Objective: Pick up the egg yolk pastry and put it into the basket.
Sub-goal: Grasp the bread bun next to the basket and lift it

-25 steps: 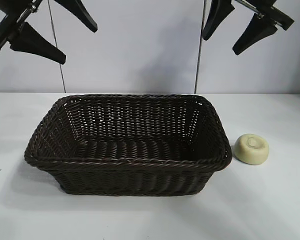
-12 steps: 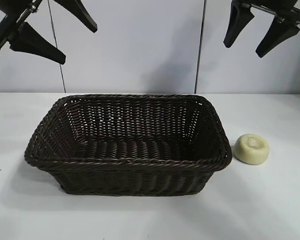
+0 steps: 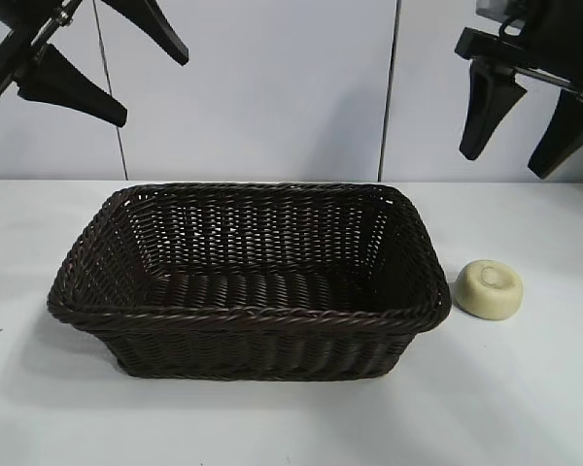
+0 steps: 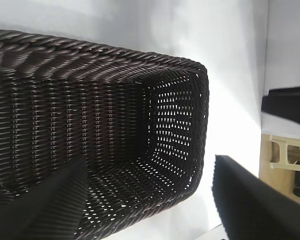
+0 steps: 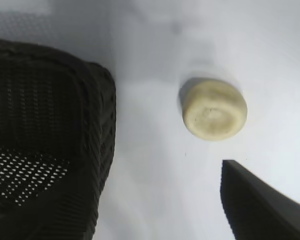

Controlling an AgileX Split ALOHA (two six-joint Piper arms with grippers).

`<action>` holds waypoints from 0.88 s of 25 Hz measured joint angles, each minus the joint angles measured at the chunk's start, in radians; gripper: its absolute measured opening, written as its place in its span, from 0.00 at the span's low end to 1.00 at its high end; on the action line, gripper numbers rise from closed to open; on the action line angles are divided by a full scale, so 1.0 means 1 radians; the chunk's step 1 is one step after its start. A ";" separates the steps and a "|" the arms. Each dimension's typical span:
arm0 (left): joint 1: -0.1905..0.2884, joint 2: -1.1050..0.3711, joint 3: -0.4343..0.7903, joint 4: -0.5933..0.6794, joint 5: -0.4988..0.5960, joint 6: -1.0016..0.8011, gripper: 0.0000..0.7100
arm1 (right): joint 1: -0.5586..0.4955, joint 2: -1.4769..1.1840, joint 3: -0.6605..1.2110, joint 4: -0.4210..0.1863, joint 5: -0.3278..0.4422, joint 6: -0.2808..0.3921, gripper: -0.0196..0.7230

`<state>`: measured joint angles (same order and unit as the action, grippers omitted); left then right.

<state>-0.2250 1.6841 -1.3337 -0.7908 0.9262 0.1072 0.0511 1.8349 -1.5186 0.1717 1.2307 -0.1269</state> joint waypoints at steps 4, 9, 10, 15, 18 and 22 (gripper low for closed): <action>0.000 0.000 0.000 0.000 0.006 0.020 0.72 | -0.042 0.000 0.000 0.001 -0.023 0.000 0.72; 0.000 0.000 0.000 0.000 0.006 0.026 0.72 | -0.101 0.019 0.001 0.059 -0.048 -0.004 0.72; 0.000 0.000 0.000 0.000 0.006 0.026 0.72 | -0.103 0.030 0.002 0.075 -0.053 -0.008 0.72; 0.000 0.000 0.000 0.000 0.006 0.026 0.72 | -0.103 0.119 0.012 0.143 -0.068 -0.031 0.72; 0.000 0.000 0.000 0.000 0.006 0.026 0.72 | -0.103 0.169 0.012 0.156 -0.091 -0.032 0.72; 0.000 0.000 0.000 0.000 0.006 0.029 0.72 | -0.103 0.212 0.012 0.170 -0.114 -0.033 0.72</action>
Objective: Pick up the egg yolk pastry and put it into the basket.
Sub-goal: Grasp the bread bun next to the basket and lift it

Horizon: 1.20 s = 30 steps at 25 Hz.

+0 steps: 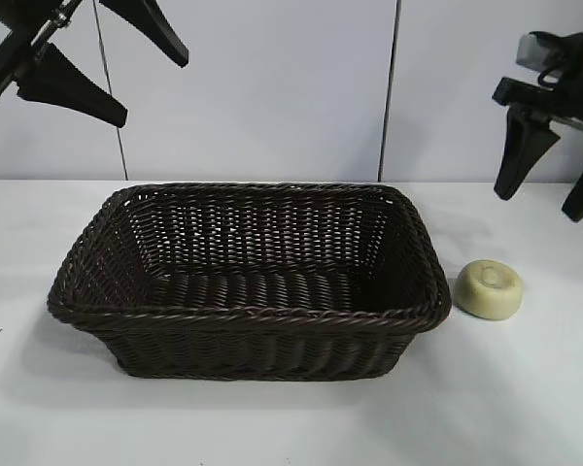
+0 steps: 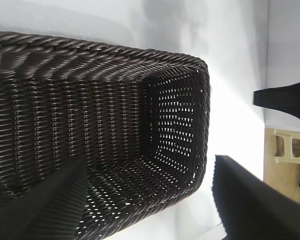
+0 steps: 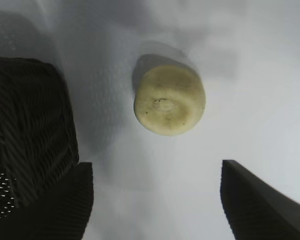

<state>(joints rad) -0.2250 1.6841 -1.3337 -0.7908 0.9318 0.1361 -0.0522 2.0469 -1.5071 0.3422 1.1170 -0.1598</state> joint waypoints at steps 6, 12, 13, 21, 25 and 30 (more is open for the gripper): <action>0.000 0.000 0.000 0.001 0.002 0.000 0.72 | 0.000 0.068 0.000 0.026 -0.022 -0.002 0.72; 0.000 0.000 0.000 0.001 0.008 0.000 0.72 | 0.003 0.130 0.000 0.040 -0.070 -0.002 0.72; 0.000 0.000 0.000 0.001 0.008 0.000 0.72 | 0.003 0.134 0.000 0.040 -0.073 -0.002 0.72; 0.000 0.000 0.000 0.001 0.012 0.001 0.72 | 0.003 0.135 0.000 0.043 -0.085 -0.002 0.38; 0.000 0.000 0.000 0.001 0.012 0.001 0.72 | 0.003 0.135 0.000 0.043 -0.085 -0.002 0.18; 0.000 0.000 0.000 0.001 0.012 0.001 0.72 | 0.003 0.135 0.000 0.043 -0.080 -0.002 0.09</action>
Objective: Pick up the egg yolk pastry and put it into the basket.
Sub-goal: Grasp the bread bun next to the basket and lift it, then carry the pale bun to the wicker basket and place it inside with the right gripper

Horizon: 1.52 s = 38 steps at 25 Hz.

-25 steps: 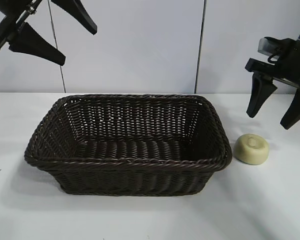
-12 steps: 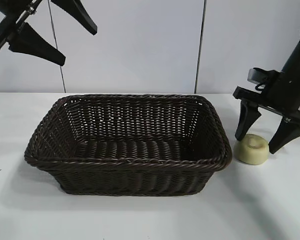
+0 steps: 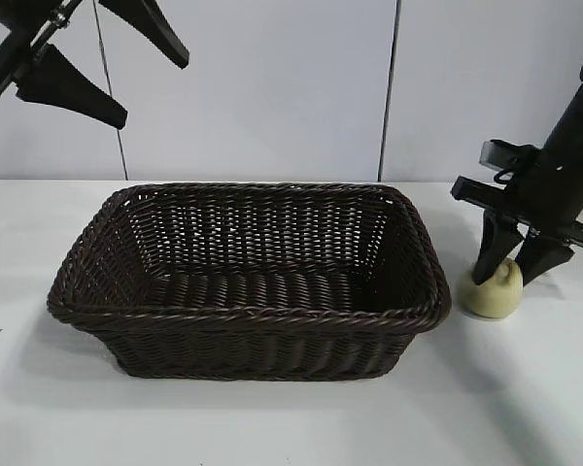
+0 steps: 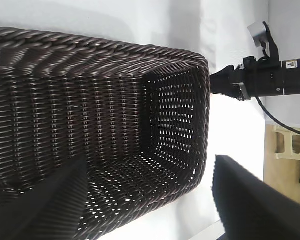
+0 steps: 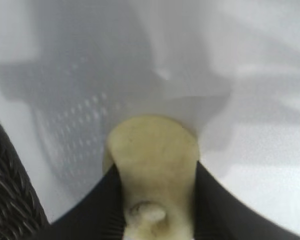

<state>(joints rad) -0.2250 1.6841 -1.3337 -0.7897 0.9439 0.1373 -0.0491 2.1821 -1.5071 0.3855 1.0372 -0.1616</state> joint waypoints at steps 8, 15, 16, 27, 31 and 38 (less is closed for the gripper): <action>0.000 0.000 0.000 0.000 0.000 0.000 0.72 | 0.000 -0.076 -0.083 0.002 0.107 -0.019 0.08; 0.000 0.000 0.000 0.000 0.000 0.000 0.72 | 0.000 -0.189 -0.152 0.027 0.171 -0.019 0.07; 0.000 0.000 0.000 0.000 0.000 0.000 0.72 | 0.000 -0.203 -0.152 0.027 0.172 -0.019 0.07; 0.000 0.000 0.000 0.000 0.000 0.000 0.72 | 0.026 -0.274 -0.152 0.133 0.176 -0.034 0.07; 0.000 0.000 0.000 0.000 0.000 0.000 0.72 | 0.101 -0.276 -0.152 0.139 0.176 -0.041 0.07; 0.000 0.000 0.000 0.000 0.000 0.000 0.72 | 0.256 -0.276 -0.152 0.147 0.176 -0.042 0.07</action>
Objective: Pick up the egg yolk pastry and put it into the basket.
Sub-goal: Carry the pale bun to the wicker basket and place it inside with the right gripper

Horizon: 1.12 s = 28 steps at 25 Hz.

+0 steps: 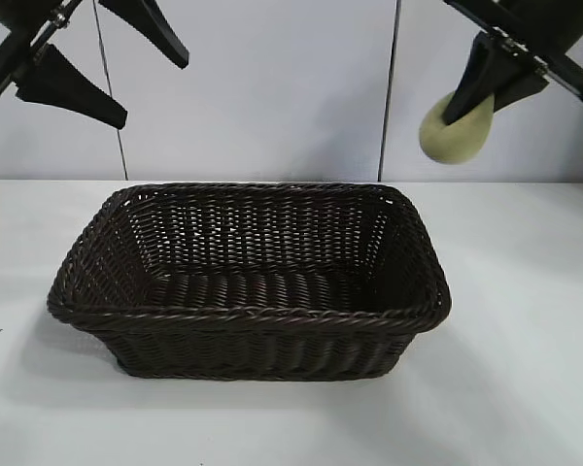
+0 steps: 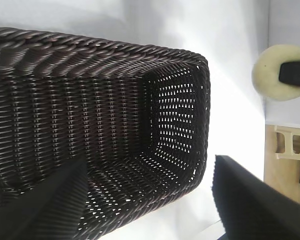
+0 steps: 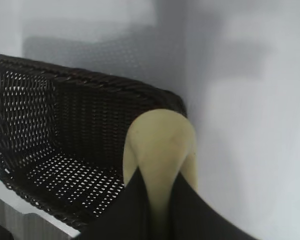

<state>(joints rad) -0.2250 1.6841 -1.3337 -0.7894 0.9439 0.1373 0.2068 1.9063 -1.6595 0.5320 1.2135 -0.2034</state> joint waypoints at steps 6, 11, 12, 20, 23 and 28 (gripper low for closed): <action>0.000 0.000 0.000 0.000 0.000 0.000 0.72 | 0.104 0.000 0.000 0.000 -0.002 0.001 0.07; 0.000 0.000 0.000 0.001 0.000 0.000 0.72 | 0.172 0.000 0.000 -0.001 -0.017 0.002 0.07; 0.000 0.000 0.000 0.001 0.000 0.000 0.72 | 0.180 0.000 0.000 -0.003 -0.025 0.003 0.07; 0.000 0.000 0.000 0.001 0.003 0.000 0.72 | 0.190 0.012 0.000 -0.072 -0.040 0.052 0.07; 0.000 0.000 0.000 0.001 0.003 0.000 0.72 | 0.190 0.035 0.000 -0.074 -0.050 0.054 0.07; 0.000 0.000 0.000 0.003 0.003 0.000 0.72 | 0.190 0.096 0.000 -0.052 -0.062 0.054 0.07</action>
<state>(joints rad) -0.2250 1.6841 -1.3337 -0.7863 0.9469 0.1373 0.3966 2.0023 -1.6595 0.4798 1.1514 -0.1491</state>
